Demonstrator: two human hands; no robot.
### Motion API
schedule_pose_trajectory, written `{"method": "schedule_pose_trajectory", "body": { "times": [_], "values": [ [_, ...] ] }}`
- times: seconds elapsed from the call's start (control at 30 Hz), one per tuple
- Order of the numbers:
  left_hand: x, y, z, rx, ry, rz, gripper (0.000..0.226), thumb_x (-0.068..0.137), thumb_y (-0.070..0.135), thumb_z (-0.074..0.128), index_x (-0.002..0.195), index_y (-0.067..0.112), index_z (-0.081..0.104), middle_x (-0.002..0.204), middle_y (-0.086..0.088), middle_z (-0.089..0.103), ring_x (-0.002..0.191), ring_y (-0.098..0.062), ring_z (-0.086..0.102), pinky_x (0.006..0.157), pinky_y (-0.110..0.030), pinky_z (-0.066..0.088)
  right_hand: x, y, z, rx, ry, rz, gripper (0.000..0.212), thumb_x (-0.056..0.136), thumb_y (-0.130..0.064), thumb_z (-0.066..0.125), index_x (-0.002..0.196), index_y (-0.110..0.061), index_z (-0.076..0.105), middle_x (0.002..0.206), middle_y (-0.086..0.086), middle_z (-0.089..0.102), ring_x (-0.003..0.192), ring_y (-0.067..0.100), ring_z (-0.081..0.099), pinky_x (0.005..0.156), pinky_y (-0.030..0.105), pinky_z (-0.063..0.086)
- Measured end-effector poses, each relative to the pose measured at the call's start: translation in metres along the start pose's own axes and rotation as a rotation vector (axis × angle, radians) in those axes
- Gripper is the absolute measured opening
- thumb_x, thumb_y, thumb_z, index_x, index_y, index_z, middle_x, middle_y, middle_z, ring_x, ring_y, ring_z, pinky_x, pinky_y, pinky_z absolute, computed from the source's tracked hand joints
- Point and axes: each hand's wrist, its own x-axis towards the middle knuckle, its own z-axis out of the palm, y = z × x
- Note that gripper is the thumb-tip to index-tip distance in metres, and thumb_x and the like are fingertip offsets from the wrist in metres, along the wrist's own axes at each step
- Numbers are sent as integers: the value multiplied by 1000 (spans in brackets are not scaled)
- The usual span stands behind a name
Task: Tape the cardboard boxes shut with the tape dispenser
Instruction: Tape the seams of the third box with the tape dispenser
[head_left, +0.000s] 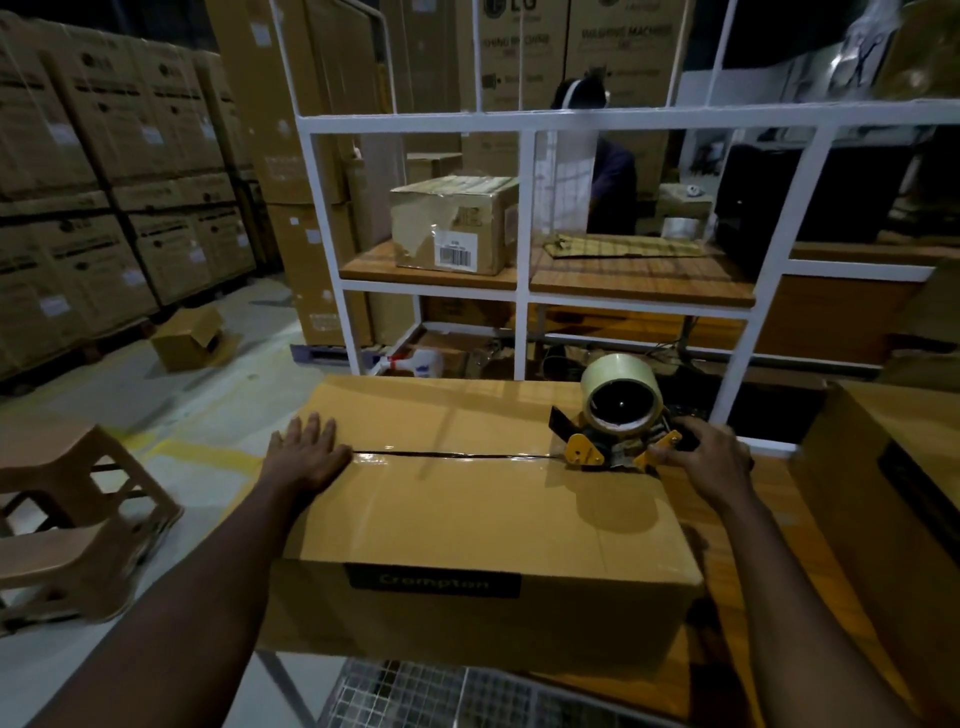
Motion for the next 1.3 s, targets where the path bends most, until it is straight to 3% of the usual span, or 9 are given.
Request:
{"method": "schedule_pose_trajectory", "body": {
  "times": [0.07,0.2,0.33,0.5,0.63,0.77,0.93,1.07,1.3],
  "values": [
    [1,1,-1,11,-20,-2,73,99,63,17,158,24,1,165,-6,-8,152,-29,-4,120,-51,6,9,17,9,37,-10,17,85,59,-79,67,126,-27,60,120,18,58,111,38,52,88,50,44],
    [3,2,0,29,-32,-6,72,99,62,16,158,24,-2,165,-6,-10,152,-29,-5,120,-51,6,-4,12,-12,56,-15,-29,74,66,-63,76,127,-25,60,122,19,56,114,39,49,91,48,40],
    [7,-1,2,63,-29,-26,72,99,64,14,158,26,-4,165,-4,-10,152,-29,-5,120,-53,7,6,42,-42,101,5,-15,93,51,-79,58,127,-24,61,115,20,56,109,36,48,86,41,38],
    [-4,26,-5,54,-44,-117,72,99,63,16,158,24,-1,165,-6,-10,151,-35,-6,119,-59,4,16,61,-44,156,-60,-36,97,51,-82,66,127,-23,59,118,18,55,113,35,46,94,52,40],
    [-28,126,-4,-9,-113,119,78,100,62,20,157,14,-4,165,-10,-12,150,-38,-5,118,-59,6,18,60,-53,123,-69,-43,84,62,-67,76,131,-22,58,117,20,52,112,37,46,89,42,35],
    [-83,256,-1,-108,-141,398,89,93,72,21,157,17,-8,163,-9,-18,149,-35,-13,120,-56,-1,21,66,-56,136,-82,-62,88,60,-71,72,132,-22,56,122,21,49,115,39,45,90,44,37],
    [-136,362,0,-210,-88,400,131,63,101,19,157,14,-8,163,-9,-18,149,-33,-16,118,-59,-8,18,66,-60,148,-88,-93,70,72,-50,78,131,-19,58,126,24,51,120,40,44,93,46,38],
    [-146,379,-6,-241,-63,314,143,49,104,16,156,12,-8,163,-10,-18,150,-35,-15,116,-63,-8,16,63,-63,136,-72,-92,70,76,-50,76,134,-16,55,129,23,51,123,40,43,98,46,35],
    [-134,342,-12,-224,-90,335,119,72,92,25,157,16,-5,164,-6,-15,150,-35,-14,114,-65,-8,-1,34,-37,69,-87,-184,58,82,-56,67,124,-18,56,123,11,60,123,33,42,92,43,31]
  ]
}}
